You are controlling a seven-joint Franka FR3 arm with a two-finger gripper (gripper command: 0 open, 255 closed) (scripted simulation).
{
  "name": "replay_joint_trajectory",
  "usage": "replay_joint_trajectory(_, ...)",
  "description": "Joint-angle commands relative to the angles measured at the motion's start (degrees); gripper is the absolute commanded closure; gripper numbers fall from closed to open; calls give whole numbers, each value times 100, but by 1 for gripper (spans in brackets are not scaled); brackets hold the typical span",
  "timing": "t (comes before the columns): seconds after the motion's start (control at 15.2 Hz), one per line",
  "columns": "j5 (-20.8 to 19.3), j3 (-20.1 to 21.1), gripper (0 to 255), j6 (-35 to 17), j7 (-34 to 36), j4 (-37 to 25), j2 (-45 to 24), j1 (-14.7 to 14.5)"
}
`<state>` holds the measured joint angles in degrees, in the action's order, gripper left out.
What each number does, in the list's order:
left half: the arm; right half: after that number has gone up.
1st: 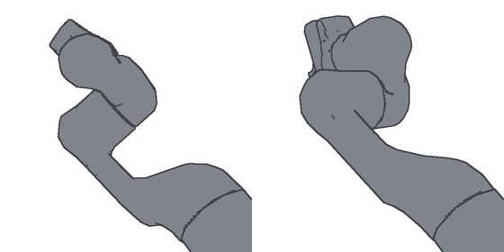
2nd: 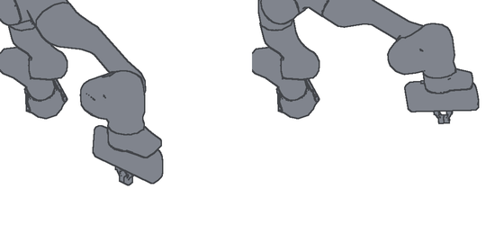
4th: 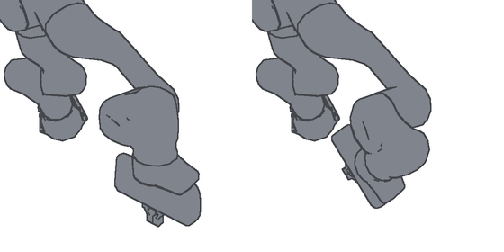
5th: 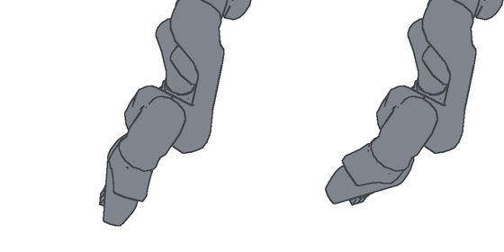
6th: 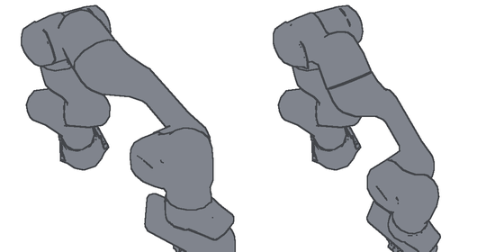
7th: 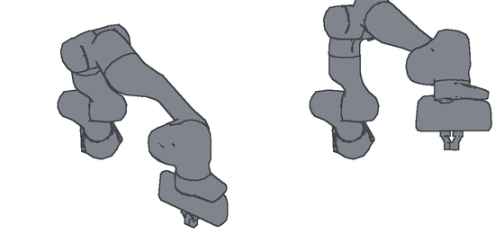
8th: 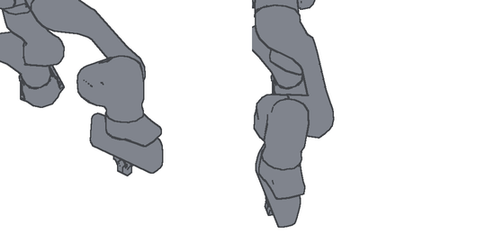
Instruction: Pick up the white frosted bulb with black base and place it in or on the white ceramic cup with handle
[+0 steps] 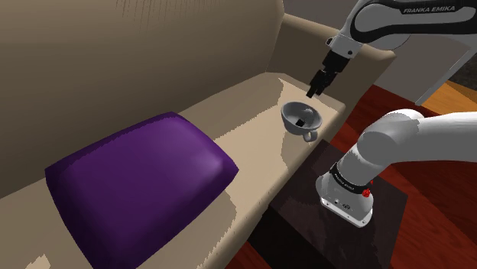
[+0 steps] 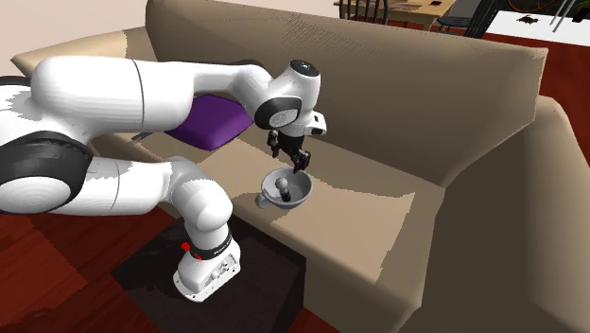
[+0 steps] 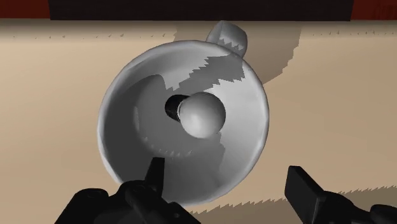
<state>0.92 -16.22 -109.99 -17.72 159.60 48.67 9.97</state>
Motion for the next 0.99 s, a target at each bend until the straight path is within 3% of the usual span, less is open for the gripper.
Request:
replay_joint_trajectory(0.0,0,0,0,0,0,0,0,0)
replay_joint_trajectory(0.13,0,0,0,0,0,0,0,0)
replay_joint_trajectory(0.4,-18,1,0,770,9,-690,77,25)
replay_joint_trajectory(0.92,-17,1,0,770,8,-690,77,25)
